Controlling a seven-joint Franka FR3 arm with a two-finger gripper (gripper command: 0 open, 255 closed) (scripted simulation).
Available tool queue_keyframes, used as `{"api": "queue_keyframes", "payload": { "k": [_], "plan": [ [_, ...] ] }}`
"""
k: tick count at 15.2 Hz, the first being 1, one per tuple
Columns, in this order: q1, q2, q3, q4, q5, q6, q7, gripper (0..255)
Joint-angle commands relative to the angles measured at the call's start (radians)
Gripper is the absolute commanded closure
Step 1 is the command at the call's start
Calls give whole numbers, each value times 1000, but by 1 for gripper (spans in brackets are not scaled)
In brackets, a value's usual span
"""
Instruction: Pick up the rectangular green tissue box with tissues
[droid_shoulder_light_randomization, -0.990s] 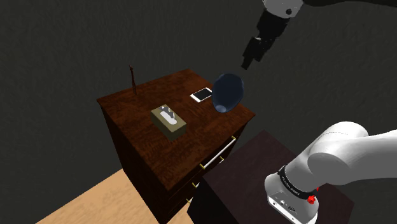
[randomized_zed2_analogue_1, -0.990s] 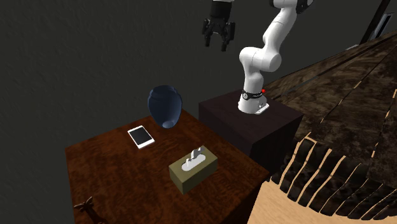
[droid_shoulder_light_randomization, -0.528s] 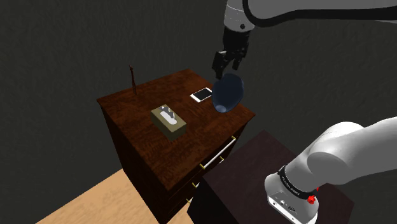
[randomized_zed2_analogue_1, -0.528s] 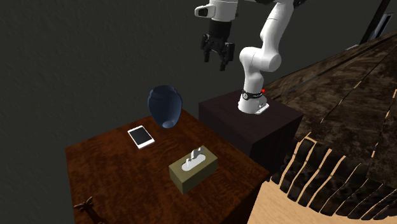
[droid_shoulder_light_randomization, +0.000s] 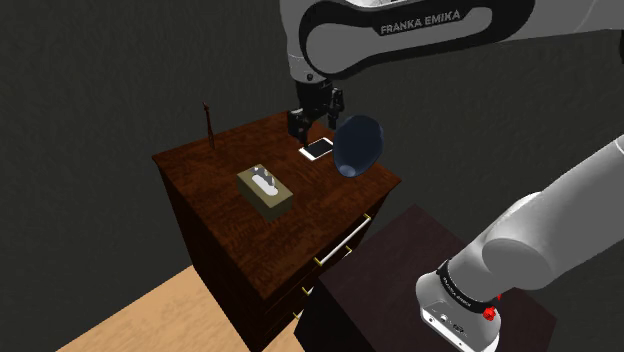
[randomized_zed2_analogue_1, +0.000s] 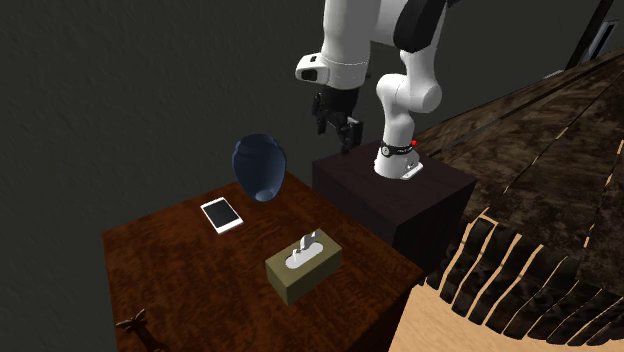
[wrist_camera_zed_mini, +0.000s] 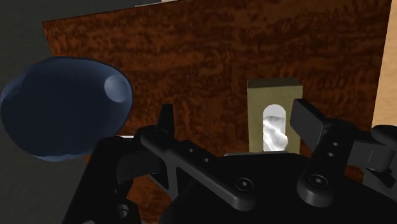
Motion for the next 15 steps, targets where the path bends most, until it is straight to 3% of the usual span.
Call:
{"api": "queue_keyframes", "payload": {
  "k": [1,8,15],
  "plan": [
    [6,112,22,71,-53,-18,73,0],
    [100,480,19,337,-206,-125,275,0],
    [229,838,-49,683,-288,-272,370,0]
  ]
}}
